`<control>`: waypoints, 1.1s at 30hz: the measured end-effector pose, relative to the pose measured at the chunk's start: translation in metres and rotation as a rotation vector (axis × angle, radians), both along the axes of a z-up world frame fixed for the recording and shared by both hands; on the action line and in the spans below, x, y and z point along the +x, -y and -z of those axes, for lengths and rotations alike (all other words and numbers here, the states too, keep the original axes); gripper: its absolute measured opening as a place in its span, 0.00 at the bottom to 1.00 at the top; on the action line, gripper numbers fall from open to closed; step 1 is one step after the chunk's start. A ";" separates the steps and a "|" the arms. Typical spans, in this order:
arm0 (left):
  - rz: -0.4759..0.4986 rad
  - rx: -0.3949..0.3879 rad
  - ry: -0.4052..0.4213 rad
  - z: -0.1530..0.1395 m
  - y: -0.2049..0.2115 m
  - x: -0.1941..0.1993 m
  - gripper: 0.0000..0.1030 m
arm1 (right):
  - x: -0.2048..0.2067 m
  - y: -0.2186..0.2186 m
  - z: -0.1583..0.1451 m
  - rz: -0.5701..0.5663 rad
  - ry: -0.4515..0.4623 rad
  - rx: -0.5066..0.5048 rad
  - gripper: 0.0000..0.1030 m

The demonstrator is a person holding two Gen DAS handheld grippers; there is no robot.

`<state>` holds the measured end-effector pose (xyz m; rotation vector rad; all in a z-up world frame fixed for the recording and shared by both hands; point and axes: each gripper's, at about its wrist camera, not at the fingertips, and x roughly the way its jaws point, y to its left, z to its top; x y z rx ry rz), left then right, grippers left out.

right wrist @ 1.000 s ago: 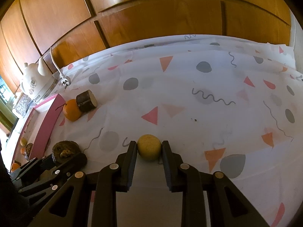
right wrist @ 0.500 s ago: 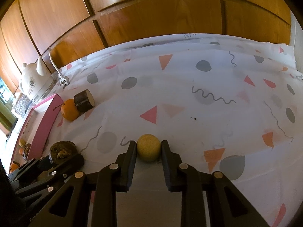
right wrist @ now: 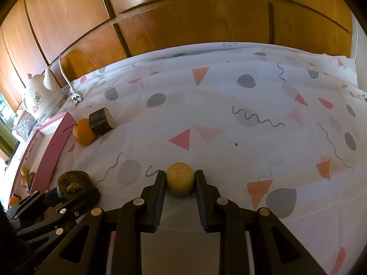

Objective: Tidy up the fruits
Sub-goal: 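Lift the root and beige ball and carry them toward the tray, then lower the root and ball into the tray and open both tools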

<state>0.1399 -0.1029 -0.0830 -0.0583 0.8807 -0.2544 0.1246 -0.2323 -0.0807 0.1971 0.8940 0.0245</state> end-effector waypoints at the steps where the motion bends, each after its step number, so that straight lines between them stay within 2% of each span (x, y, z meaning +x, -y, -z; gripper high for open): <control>1: 0.003 0.003 0.001 0.000 0.000 0.000 0.41 | 0.000 -0.001 0.000 0.000 0.000 -0.003 0.24; 10: 0.019 0.070 -0.005 -0.005 0.004 -0.013 0.41 | 0.002 -0.009 0.000 -0.008 -0.001 -0.065 0.24; 16: 0.023 0.029 -0.027 -0.012 -0.005 -0.027 0.41 | 0.002 -0.010 -0.001 -0.013 -0.001 -0.093 0.25; 23: 0.024 0.010 0.038 -0.043 -0.017 -0.048 0.41 | 0.001 -0.016 -0.002 -0.025 -0.013 -0.140 0.24; 33: -0.067 0.013 0.080 -0.070 -0.061 -0.063 0.41 | -0.006 -0.025 -0.007 -0.043 -0.035 -0.174 0.24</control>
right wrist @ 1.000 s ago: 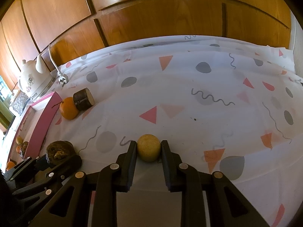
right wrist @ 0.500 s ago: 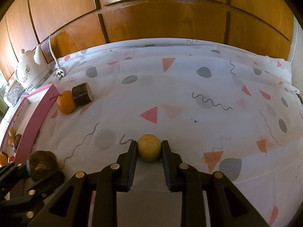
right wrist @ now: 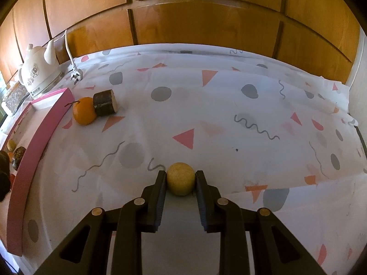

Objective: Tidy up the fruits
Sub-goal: 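Lower the root and ball into the tray and open both tools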

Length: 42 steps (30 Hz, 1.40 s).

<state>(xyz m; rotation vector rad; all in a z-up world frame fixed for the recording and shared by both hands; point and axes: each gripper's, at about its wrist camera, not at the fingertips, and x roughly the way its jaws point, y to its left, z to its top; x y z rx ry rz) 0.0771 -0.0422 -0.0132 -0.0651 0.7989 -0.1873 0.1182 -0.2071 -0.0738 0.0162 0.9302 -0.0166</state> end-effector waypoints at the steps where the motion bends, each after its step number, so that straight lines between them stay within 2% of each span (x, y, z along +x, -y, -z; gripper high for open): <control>1: -0.010 -0.001 0.003 -0.001 -0.004 0.001 0.41 | -0.001 -0.001 -0.001 -0.003 -0.004 0.010 0.24; 11: -0.085 -0.022 0.029 -0.007 -0.043 -0.009 0.41 | -0.018 -0.035 -0.017 -0.078 0.017 0.119 0.24; 25: -0.188 -0.057 0.012 -0.005 -0.092 -0.003 0.41 | -0.042 -0.117 -0.049 -0.324 0.047 0.223 0.24; 30: -0.220 -0.075 -0.015 -0.005 -0.117 0.012 0.41 | -0.050 -0.141 -0.053 -0.405 0.041 0.246 0.24; 34: -0.228 -0.046 -0.033 -0.003 -0.126 0.025 0.41 | -0.053 -0.165 -0.051 -0.479 0.023 0.257 0.24; 38: -0.254 -0.042 -0.045 -0.001 -0.133 0.032 0.42 | -0.055 -0.186 -0.047 -0.537 0.009 0.235 0.24; 42: -0.273 -0.044 -0.025 -0.004 -0.137 0.030 0.46 | -0.056 -0.199 -0.045 -0.565 0.010 0.219 0.24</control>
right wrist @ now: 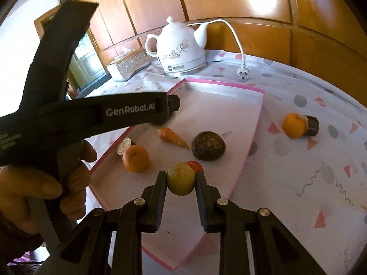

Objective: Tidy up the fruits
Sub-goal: 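Lower the root and ball into the tray and open both tools, then move both tools toward the mandarin and dark root slice beside the tray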

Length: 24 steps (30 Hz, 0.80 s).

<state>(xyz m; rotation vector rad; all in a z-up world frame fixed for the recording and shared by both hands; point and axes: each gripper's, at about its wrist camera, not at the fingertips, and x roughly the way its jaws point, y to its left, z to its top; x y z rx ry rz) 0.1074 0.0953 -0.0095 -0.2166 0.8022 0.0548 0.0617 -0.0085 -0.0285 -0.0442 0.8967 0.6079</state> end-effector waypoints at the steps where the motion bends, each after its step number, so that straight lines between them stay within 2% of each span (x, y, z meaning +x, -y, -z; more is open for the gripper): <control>1: -0.008 0.002 0.004 -0.001 -0.001 -0.001 0.47 | 0.002 -0.002 0.001 -0.003 -0.007 0.004 0.24; 10: -0.046 -0.002 0.013 -0.002 -0.005 -0.019 0.48 | 0.003 -0.001 0.002 0.028 -0.024 0.022 0.25; 24: -0.026 -0.003 -0.014 0.004 0.006 -0.033 0.48 | 0.000 0.025 0.001 0.138 -0.017 0.039 0.25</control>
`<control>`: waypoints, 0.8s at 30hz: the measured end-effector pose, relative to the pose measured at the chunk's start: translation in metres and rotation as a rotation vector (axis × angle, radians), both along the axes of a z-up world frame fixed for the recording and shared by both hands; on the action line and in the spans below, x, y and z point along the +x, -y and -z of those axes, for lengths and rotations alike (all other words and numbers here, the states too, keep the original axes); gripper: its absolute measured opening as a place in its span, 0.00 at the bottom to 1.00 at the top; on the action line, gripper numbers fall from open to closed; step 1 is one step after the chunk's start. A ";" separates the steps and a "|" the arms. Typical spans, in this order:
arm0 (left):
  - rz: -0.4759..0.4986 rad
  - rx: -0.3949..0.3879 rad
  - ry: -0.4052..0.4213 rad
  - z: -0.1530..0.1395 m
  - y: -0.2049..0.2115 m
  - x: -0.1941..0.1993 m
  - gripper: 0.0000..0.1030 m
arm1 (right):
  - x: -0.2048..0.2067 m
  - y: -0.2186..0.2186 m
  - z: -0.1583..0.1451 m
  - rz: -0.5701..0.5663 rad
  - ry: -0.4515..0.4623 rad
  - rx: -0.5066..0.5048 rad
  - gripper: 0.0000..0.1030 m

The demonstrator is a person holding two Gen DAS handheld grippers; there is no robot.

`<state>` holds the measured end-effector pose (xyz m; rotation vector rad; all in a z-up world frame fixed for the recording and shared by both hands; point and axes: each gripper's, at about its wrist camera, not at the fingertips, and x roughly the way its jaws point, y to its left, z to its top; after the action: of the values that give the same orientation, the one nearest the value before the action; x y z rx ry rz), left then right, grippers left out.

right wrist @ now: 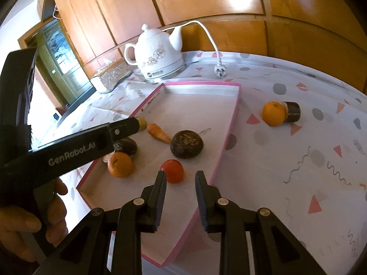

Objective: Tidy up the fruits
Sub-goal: 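Move both tools toward the mandarin and dark root slice beside the tray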

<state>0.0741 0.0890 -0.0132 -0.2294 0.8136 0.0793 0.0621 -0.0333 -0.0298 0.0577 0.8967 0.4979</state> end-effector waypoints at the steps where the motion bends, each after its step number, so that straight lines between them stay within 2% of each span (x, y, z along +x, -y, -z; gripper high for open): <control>1: 0.004 0.002 -0.001 0.000 0.002 -0.001 0.48 | 0.000 0.002 0.000 0.007 0.001 0.001 0.25; 11: 0.053 0.016 -0.018 0.006 0.019 -0.004 0.49 | 0.000 0.022 0.001 0.085 0.003 0.004 0.25; 24: 0.148 0.015 -0.019 0.009 0.047 0.002 0.49 | 0.027 0.086 0.008 0.286 0.000 -0.006 0.25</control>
<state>0.0760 0.0418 -0.0225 -0.1536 0.8459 -0.0520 0.0894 -0.1192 -0.0379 0.1780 0.8727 0.2292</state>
